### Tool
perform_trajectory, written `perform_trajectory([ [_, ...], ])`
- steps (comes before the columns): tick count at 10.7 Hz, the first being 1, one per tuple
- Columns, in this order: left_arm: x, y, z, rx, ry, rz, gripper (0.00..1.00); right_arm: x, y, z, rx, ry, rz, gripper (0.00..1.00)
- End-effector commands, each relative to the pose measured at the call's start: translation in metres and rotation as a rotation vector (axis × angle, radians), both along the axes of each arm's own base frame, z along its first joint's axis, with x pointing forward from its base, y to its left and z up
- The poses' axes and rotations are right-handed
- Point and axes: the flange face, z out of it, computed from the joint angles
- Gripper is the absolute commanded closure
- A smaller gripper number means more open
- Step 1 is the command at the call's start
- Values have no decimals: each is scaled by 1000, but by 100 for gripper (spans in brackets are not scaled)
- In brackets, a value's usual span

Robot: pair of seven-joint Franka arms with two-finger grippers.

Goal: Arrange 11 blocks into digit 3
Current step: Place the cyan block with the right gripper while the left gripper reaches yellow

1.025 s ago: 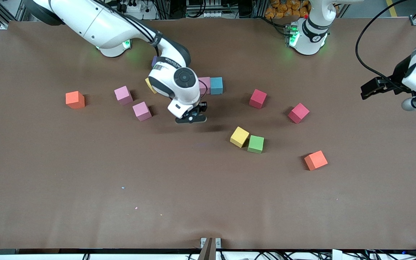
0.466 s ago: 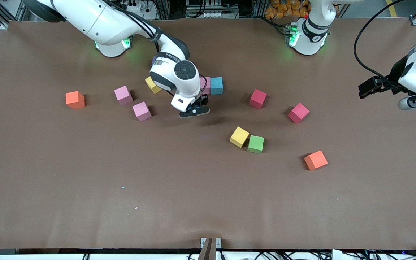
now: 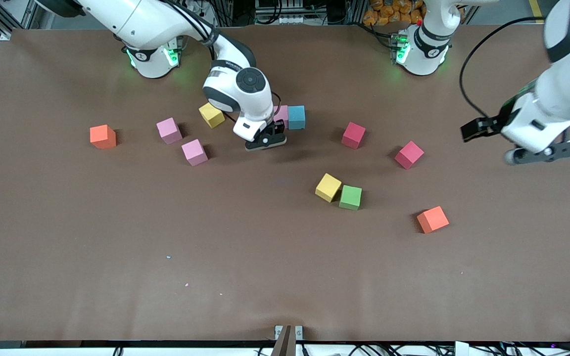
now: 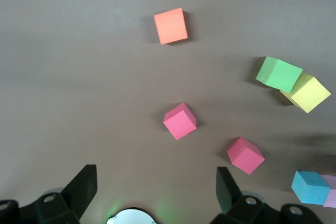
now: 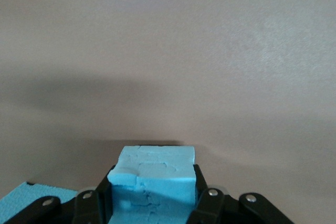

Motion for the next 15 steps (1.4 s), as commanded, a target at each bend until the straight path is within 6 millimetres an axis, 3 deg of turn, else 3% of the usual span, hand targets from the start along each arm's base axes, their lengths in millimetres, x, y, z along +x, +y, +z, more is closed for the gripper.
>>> perform_trajectory([
  [1,5,-24,-16,-2,9,-29,0,-12,-9,3,8,-49,-20,100],
  [4,13,-43,-30,-11,-11,-63,0,-19,-12,-2,3,-68,-22,100],
  [9,17,-103,-59,-9,-43,-163,0,-30,-12,-8,18,-63,-32,100],
  [11,20,-112,-73,-13,-41,-106,0,-30,-12,-8,23,-63,-39,100],
  [15,5,-174,-120,-10,-55,-6,0,-36,-13,-13,14,-56,-38,100],
])
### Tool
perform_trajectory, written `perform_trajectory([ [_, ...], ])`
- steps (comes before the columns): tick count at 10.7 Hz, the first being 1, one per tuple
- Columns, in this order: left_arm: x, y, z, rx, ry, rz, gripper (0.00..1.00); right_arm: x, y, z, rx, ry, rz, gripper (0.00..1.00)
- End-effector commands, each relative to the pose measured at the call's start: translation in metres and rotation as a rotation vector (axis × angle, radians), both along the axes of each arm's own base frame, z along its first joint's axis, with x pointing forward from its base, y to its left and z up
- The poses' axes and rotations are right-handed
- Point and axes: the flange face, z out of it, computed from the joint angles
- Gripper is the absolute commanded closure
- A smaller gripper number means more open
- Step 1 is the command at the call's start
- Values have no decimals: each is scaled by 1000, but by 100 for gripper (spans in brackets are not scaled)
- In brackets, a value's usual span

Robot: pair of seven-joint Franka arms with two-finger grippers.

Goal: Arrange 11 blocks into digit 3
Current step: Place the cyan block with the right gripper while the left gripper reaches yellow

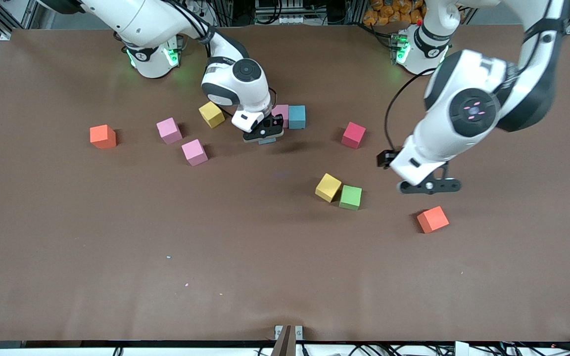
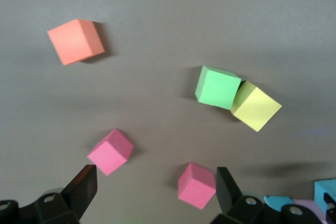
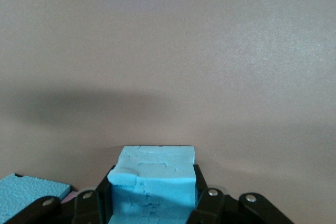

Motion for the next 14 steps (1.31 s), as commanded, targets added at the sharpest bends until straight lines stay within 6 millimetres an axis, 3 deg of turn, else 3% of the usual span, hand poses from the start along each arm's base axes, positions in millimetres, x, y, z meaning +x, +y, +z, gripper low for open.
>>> perform_trajectory([
  [1,-14,-41,-24,22,-25,174,0,-8,-7,5,-5,-19,-10,100],
  [2,-19,-58,-36,38,-27,271,0,-8,-6,5,-4,-21,-12,100],
  [3,-21,-68,-50,53,-22,345,0,-6,-7,5,-2,-21,-19,89],
  [4,-24,-77,-63,66,-18,412,0,-5,-7,5,0,-17,-42,62],
  [5,-28,-89,-77,78,-18,480,0,-4,-7,5,1,-17,-67,44],
  [8,-34,-118,-115,81,-38,699,0,-4,-7,5,0,-18,-72,0],
  [10,-39,-123,-138,59,-51,727,0,-1,-6,11,2,-27,-72,0],
  [12,-48,-122,-165,20,-83,807,0,12,2,37,-12,-55,-64,0],
  [14,-52,-119,-185,37,-69,812,0,25,3,49,-56,-61,-29,0],
])
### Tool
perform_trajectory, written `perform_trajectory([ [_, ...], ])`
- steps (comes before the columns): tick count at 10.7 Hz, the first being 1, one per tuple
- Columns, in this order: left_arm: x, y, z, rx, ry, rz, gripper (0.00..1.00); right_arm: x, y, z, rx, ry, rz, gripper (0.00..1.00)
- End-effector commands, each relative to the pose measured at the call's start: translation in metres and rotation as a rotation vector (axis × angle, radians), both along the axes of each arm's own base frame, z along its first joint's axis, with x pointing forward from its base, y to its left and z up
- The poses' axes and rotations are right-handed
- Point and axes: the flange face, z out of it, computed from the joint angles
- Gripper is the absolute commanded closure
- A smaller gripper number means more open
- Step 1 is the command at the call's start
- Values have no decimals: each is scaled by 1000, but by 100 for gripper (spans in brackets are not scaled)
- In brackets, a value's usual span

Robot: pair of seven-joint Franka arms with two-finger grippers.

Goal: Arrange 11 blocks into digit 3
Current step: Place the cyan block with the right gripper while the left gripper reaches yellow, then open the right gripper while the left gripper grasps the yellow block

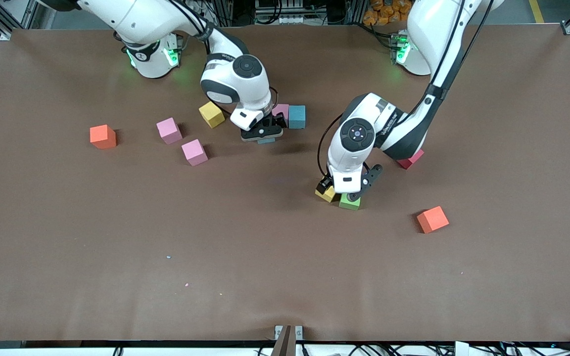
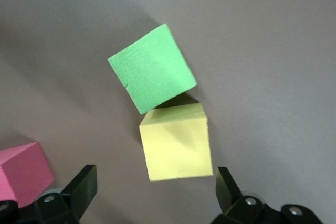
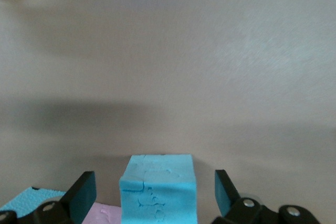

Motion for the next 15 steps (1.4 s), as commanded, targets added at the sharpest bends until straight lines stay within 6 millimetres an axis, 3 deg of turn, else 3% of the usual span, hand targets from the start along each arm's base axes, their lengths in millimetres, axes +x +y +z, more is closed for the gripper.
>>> perform_trajectory([
  [1,-3,0,-15,1,-11,25,0,13,-7,19,-40,-26,38,0],
  [5,1,-3,-39,-24,-39,54,0,51,-51,37,-118,-3,200,0],
  [9,6,-7,-45,-59,-73,63,0,96,-136,37,-133,163,334,0],
  [12,5,-6,-59,-52,-62,61,0,97,-176,25,-135,211,373,0],
  [15,5,-6,-71,-58,-69,61,0,96,-217,10,-123,266,297,0],
])
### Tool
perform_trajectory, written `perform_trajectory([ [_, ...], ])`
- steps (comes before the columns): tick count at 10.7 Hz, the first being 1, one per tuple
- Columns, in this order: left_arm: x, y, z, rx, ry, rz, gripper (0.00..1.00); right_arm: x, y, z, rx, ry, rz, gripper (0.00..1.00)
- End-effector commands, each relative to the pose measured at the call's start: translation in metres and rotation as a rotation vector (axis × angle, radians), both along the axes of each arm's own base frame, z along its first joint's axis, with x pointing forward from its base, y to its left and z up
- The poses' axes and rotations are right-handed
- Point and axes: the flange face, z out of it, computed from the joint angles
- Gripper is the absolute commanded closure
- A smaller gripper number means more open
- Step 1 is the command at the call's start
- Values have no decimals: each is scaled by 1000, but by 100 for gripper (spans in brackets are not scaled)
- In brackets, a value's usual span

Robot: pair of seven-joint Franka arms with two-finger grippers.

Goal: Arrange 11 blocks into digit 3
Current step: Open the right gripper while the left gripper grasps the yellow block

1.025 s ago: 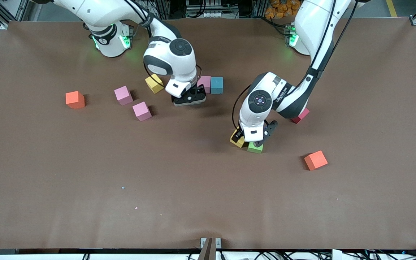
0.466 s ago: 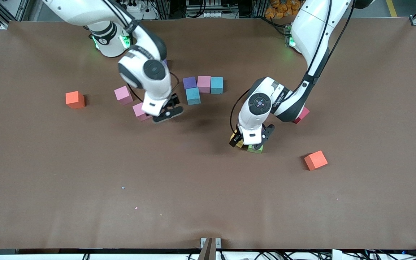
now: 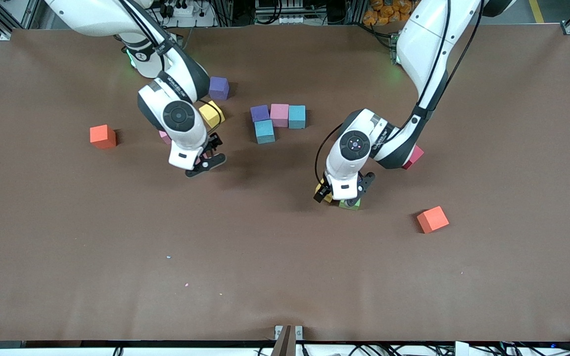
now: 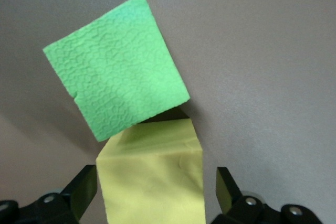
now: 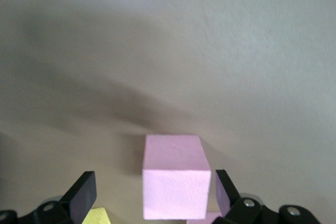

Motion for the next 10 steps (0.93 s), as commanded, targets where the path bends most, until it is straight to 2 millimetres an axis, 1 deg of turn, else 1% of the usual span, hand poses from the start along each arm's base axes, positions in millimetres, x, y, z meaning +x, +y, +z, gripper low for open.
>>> perform_trajectory([
  [1,2,-2,-6,2,-16,6,0,-4,-41,0,8,23,-25,0],
  [2,2,-2,-6,1,-17,8,11,-5,-49,-1,16,32,-38,0],
  [3,2,-2,-5,0,-19,6,26,-3,-49,-1,41,30,-65,0],
  [4,3,-3,-5,-1,-20,7,39,-1,-49,-5,83,19,-109,0],
  [5,4,-3,-2,-3,-25,1,54,-2,-51,-15,117,10,-145,0],
  [7,5,-7,6,-13,-36,4,76,-8,-47,-20,127,28,-154,0],
  [8,7,-13,13,-26,-42,8,78,-13,-47,-22,124,37,-141,0],
  [10,12,-17,24,-41,-61,11,80,-19,-45,-26,121,44,-128,0],
])
